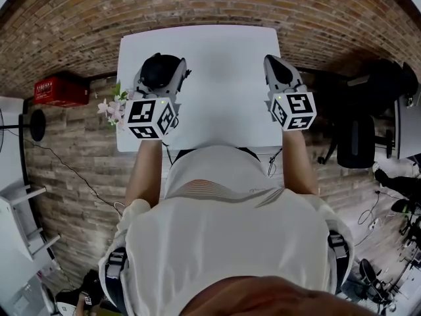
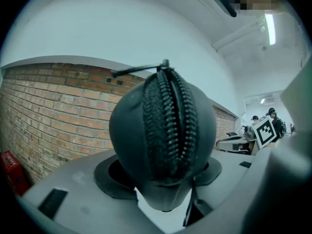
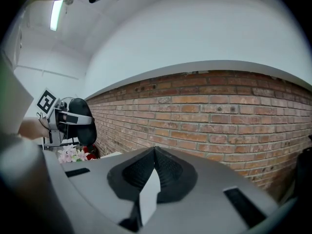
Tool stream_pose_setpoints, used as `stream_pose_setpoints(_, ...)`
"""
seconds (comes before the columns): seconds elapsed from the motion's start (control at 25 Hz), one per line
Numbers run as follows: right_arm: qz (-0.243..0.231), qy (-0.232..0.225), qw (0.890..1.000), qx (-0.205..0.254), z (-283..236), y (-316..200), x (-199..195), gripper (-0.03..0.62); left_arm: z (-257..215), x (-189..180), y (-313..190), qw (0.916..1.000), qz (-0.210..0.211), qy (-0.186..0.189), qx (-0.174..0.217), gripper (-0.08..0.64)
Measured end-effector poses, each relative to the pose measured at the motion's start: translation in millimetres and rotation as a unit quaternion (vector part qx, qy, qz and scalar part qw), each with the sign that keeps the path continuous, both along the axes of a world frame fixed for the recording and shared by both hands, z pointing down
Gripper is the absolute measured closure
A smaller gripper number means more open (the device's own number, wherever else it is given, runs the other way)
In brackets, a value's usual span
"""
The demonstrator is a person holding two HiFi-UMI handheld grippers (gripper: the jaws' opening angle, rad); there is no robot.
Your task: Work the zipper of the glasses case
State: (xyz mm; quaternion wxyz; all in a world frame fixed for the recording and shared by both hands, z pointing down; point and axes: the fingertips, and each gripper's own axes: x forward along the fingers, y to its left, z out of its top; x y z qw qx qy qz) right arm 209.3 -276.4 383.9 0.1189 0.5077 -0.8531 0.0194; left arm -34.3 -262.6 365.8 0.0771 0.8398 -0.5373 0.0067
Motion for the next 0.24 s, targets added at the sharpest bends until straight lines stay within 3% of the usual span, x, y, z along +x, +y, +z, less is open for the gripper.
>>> stream_pose_setpoints(0.24, -0.006, 0.002, 1.0, -0.004, 3.8, -0.2, -6.1, 0.54, 2.7, -4.0, -1.3, 1.0, -0.002, 0.0, -0.005, 0.291)
